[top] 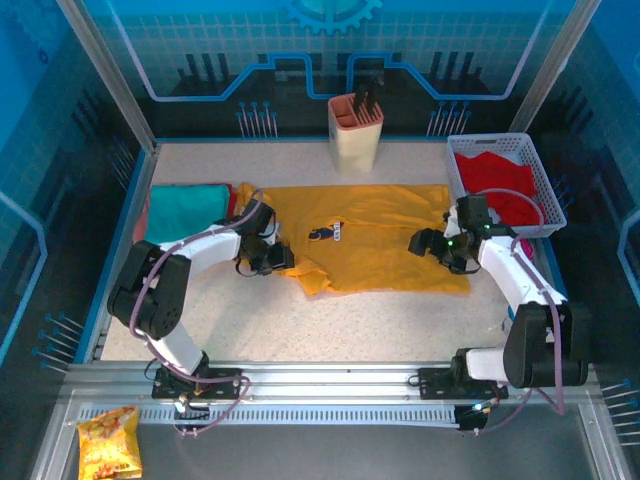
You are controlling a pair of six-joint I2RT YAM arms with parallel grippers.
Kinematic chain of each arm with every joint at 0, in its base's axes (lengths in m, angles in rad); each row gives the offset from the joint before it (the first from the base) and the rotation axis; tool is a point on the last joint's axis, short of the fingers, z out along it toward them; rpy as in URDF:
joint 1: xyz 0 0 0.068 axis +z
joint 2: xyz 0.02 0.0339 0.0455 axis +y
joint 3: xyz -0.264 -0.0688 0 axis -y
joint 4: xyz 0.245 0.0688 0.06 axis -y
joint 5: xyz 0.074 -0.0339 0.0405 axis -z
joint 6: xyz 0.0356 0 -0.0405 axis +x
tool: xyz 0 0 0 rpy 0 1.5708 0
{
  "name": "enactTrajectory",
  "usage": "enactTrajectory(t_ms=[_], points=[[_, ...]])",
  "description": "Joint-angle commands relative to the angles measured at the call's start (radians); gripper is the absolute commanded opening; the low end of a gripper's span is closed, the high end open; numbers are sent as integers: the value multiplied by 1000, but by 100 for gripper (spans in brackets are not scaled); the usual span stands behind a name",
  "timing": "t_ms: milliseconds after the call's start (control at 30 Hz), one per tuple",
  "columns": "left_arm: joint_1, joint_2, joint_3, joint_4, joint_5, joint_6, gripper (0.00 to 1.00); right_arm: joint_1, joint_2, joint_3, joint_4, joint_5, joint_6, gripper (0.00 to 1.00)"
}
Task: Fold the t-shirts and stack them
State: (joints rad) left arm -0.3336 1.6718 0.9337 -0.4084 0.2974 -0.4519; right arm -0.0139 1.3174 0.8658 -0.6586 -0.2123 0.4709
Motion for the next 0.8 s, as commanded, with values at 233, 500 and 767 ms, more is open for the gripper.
enactTrajectory(t_ms=[233,500,767], points=[[8,-142,48,-212,-35,-51,0,-148,-133,-92,-173,134,85,78],[39,-334,2,-358,-45,-110,0,-234,-109,-176,-120,138,107,73],[40,-489,-103,-394,-1,-192,0,-300,-44,-244,21,125,163,70]])
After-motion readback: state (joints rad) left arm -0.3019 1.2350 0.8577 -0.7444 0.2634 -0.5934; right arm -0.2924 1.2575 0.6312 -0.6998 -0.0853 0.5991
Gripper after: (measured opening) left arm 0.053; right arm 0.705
